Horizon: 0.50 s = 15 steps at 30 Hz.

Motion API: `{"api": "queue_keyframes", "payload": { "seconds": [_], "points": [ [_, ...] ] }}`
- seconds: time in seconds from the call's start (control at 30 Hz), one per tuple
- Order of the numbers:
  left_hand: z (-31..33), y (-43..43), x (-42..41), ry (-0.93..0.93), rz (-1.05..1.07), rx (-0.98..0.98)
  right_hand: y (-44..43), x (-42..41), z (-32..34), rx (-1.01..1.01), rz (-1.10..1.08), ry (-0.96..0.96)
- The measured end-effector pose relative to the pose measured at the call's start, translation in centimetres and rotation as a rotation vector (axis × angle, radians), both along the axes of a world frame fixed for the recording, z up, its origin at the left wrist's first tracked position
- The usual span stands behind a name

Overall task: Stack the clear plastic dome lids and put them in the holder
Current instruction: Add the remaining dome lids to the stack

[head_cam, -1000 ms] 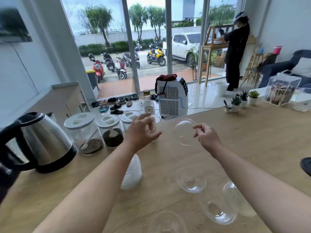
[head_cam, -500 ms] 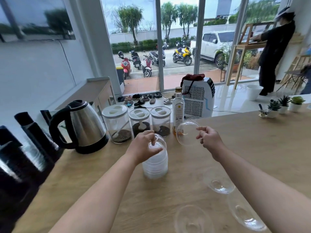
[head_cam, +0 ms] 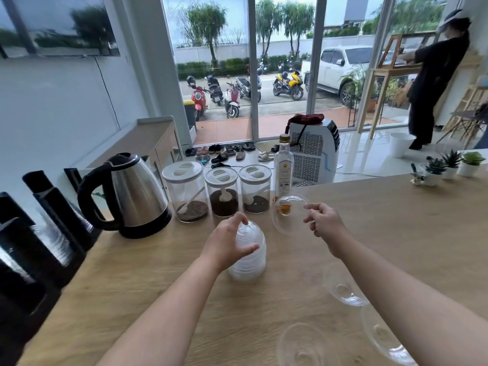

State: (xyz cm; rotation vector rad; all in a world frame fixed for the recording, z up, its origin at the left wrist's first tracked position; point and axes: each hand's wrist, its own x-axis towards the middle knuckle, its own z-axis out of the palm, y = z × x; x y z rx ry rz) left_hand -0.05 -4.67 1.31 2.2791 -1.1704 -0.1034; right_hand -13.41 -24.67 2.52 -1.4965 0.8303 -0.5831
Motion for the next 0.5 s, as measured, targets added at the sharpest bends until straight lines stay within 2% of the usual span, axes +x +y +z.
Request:
{"api": "queue_keyframes", "payload": {
  "seconds": [0.23, 0.5],
  "points": [
    [-0.1, 0.2, -0.2, 0.088, 0.004, -0.003, 1.0, 1.2, 0.7, 0.09, 0.041, -0.05],
    [2.1, 0.9, 0.3, 0.062, 0.02, -0.118, 3.7, 3.6, 0.8, 0.254, 0.216, -0.087]
  ]
}}
